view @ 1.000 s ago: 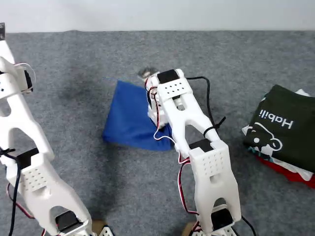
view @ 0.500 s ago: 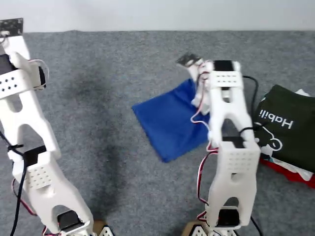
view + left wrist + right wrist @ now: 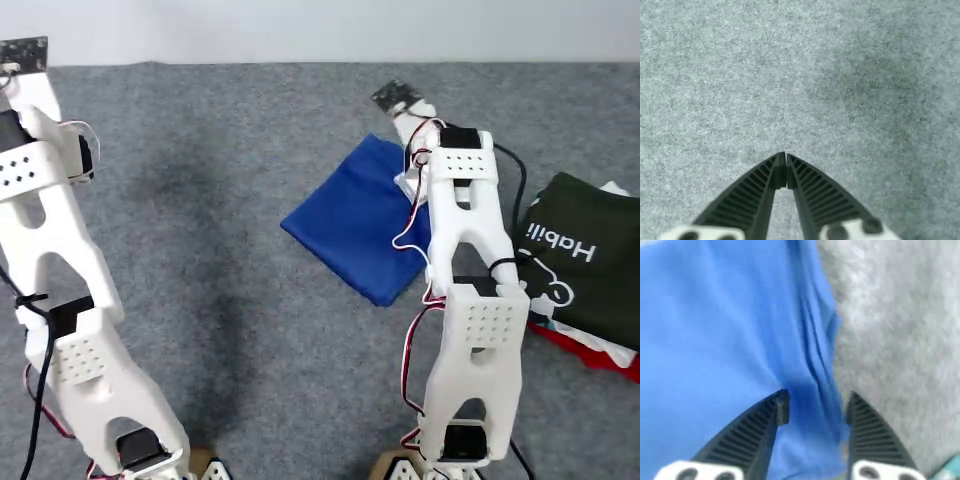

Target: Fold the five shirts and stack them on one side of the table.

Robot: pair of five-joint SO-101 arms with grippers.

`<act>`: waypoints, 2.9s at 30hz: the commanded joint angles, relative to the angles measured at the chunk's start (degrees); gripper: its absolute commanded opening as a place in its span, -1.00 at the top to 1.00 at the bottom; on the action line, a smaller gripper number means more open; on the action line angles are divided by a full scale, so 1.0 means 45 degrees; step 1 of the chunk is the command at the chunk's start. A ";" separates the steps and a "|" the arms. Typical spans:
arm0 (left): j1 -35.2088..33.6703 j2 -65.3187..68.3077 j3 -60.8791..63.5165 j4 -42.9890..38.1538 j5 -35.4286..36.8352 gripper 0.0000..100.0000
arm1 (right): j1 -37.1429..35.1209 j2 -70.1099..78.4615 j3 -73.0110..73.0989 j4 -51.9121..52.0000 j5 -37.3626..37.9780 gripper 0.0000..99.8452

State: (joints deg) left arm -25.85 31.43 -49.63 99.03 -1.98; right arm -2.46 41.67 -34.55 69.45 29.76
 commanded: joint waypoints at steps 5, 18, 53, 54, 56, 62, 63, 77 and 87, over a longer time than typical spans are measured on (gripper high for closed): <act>-0.0176 -0.0840 -0.0147 0.0332 -0.0508 0.99 | 0.0400 -0.2354 -0.0567 0.1885 -0.2969 0.52; -0.0117 -0.1485 -0.0127 0.0313 -0.0586 0.99 | -0.1495 -0.2823 -0.0547 0.6906 -1.3558 0.48; -0.0117 -0.1524 -0.0147 0.0313 -0.0586 0.99 | -0.1768 0.2647 -0.1446 0.2139 -1.6352 1.00; -0.0117 -0.1524 -0.0147 0.0313 -0.0586 0.99 | -0.1748 0.2647 -0.1661 0.2217 -1.6039 0.96; -0.0117 -0.1524 -0.0147 0.0313 -0.0586 0.99 | -0.1631 0.2647 -0.2266 0.2706 -1.5766 0.98; -0.0098 -0.1524 -0.0166 0.0332 -0.0586 0.99 | -0.1377 0.2647 -0.6134 0.6105 -1.4457 0.98; -0.0098 -0.1543 -0.0166 0.0332 -0.0586 0.99 | -0.1319 0.2647 -0.6916 0.6730 -1.4144 0.98; -0.0098 -0.1543 -0.0166 0.0332 -0.1211 0.99 | 0.0869 -0.1690 -0.7814 0.7453 -0.8908 0.98; -0.0020 -0.2266 -0.0127 0.0332 -0.1270 0.99 | 0.2022 -0.6105 -0.4278 0.7433 -0.7326 0.98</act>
State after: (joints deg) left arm -26.46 25.36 -49.63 99.03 -6.81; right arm 3.52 21.71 -55.21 100.66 -5.76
